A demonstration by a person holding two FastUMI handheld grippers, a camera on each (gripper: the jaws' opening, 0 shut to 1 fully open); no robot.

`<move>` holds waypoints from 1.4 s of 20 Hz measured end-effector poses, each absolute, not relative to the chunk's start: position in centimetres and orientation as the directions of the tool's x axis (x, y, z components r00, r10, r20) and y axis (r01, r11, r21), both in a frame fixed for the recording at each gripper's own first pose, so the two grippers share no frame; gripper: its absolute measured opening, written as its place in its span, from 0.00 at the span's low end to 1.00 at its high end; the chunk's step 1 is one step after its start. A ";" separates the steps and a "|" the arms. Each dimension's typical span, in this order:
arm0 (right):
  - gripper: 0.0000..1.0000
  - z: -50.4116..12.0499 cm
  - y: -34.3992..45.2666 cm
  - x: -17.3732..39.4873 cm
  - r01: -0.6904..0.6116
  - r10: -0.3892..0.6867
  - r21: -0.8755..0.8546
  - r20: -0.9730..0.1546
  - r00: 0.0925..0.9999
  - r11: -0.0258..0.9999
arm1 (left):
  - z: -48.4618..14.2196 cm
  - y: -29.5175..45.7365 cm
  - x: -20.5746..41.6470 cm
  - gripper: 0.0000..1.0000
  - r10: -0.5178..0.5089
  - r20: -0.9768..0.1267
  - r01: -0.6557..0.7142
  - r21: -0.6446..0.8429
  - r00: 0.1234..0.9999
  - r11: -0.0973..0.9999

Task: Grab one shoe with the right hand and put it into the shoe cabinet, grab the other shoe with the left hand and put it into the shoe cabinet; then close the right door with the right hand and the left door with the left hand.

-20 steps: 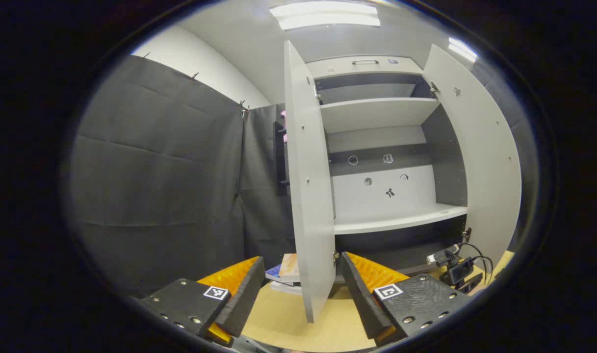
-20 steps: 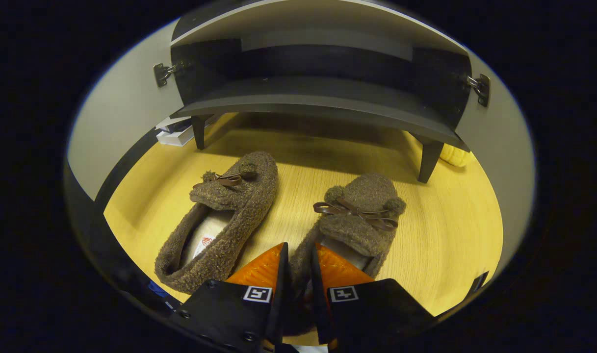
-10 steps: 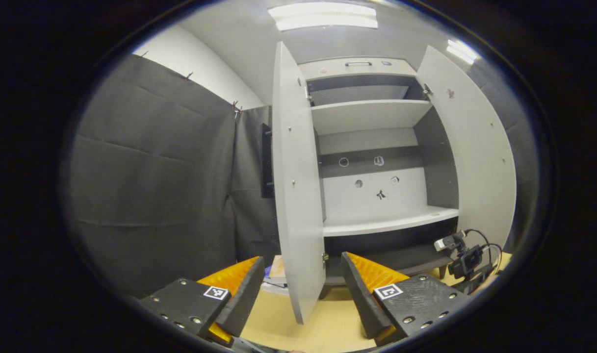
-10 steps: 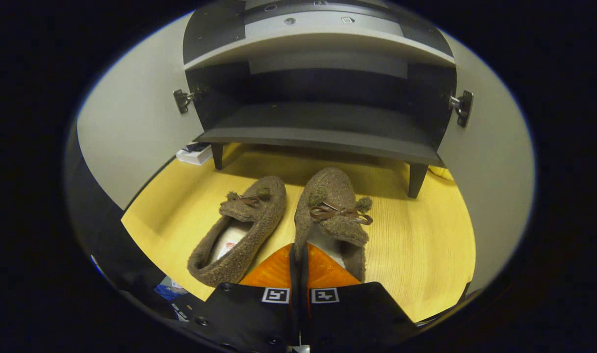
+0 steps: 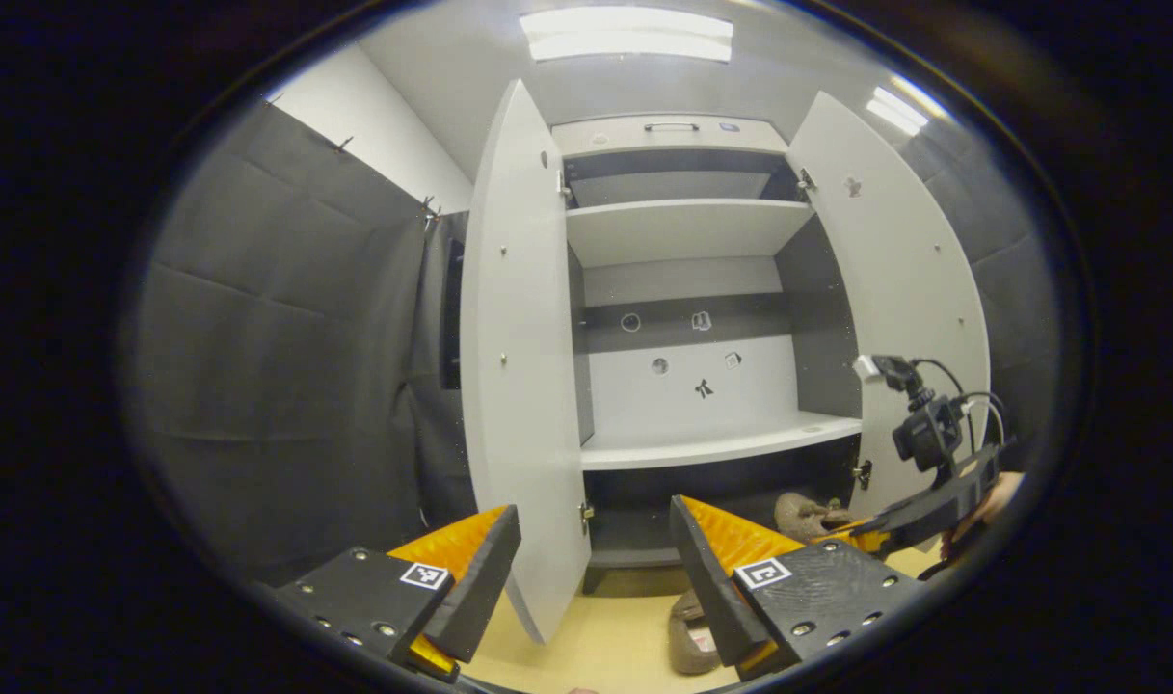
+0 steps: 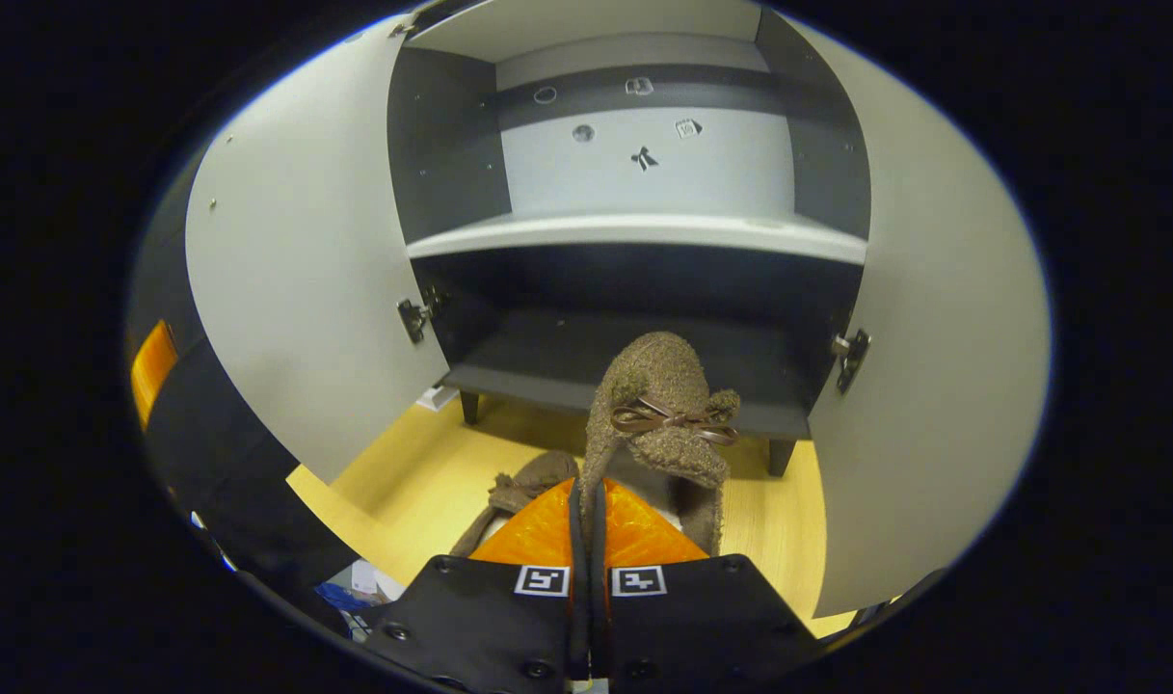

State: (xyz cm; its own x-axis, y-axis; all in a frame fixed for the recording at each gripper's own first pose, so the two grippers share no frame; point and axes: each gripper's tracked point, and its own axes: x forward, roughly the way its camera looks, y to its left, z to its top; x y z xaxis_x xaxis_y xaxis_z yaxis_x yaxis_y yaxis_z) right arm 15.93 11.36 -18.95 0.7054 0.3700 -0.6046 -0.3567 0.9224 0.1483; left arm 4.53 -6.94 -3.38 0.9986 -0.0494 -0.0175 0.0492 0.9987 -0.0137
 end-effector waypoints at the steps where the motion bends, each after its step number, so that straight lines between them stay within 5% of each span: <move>1: 0.02 -17.7 11.7 16.5 -0.363 0.376 0.144 -0.585 0.719 0.920 | -3.3 -7.2 4.8 0.96 -0.058 -0.013 0.058 -0.017 0.998 0.998; 18: 0.02 -3.2 11.5 32.3 -0.333 0.306 -0.011 -0.367 0.878 0.943 | -5.9 -8.4 8.4 0.96 -0.107 -0.018 0.106 -0.050 0.994 0.993; 28: 0.02 -6.0 11.8 42.0 -0.271 0.229 -0.016 -0.487 0.843 0.963 | -7.4 -7.3 9.1 0.91 -0.088 -0.039 0.086 -0.046 0.995 0.995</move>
